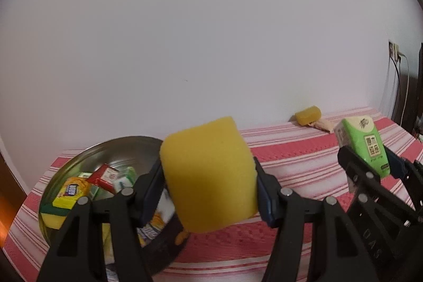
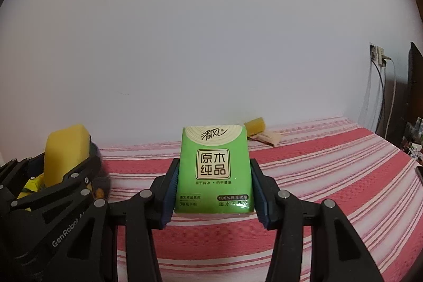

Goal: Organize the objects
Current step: 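Lift the yellow sponge with the left gripper while the right lifts the tissue pack toward the tin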

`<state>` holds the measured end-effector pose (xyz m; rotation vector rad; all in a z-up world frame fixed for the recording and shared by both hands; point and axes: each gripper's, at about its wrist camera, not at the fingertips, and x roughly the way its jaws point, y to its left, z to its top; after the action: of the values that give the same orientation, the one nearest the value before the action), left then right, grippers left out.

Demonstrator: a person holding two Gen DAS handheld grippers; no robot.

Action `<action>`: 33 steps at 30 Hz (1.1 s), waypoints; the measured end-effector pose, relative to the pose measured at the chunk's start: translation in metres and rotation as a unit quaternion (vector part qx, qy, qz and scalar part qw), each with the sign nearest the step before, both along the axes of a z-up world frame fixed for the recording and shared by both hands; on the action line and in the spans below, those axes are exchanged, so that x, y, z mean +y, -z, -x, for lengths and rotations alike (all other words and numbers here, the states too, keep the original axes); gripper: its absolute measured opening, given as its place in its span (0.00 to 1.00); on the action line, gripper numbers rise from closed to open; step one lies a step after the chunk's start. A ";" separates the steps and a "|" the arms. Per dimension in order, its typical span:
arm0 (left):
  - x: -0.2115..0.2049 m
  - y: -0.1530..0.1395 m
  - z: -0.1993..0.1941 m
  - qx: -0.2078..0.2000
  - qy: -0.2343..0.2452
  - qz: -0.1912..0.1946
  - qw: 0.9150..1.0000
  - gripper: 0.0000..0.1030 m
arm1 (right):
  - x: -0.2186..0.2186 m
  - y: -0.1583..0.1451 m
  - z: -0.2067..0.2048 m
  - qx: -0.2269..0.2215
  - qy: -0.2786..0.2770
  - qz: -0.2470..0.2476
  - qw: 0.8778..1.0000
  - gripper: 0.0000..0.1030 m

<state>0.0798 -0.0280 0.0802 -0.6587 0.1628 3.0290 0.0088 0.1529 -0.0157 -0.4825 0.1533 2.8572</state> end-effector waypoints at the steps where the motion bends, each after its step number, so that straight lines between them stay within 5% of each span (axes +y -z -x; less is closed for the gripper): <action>1: -0.004 -0.001 0.000 0.001 -0.002 -0.002 1.000 0.59 | -0.004 -0.002 0.001 0.002 -0.004 -0.003 1.000 0.51; 21: -0.113 -0.013 0.017 -0.002 -0.106 -0.043 0.993 0.59 | -0.086 -0.023 0.037 0.033 -0.103 -0.028 0.994 0.51; 33: -0.166 -0.002 0.034 -0.036 -0.183 -0.053 0.981 0.59 | -0.112 -0.015 0.073 0.028 -0.148 -0.005 0.989 0.51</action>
<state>0.0458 -0.1941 0.0820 -0.8766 -0.1395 3.3197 -0.0646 0.0406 -0.0005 -0.4566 0.0816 3.1608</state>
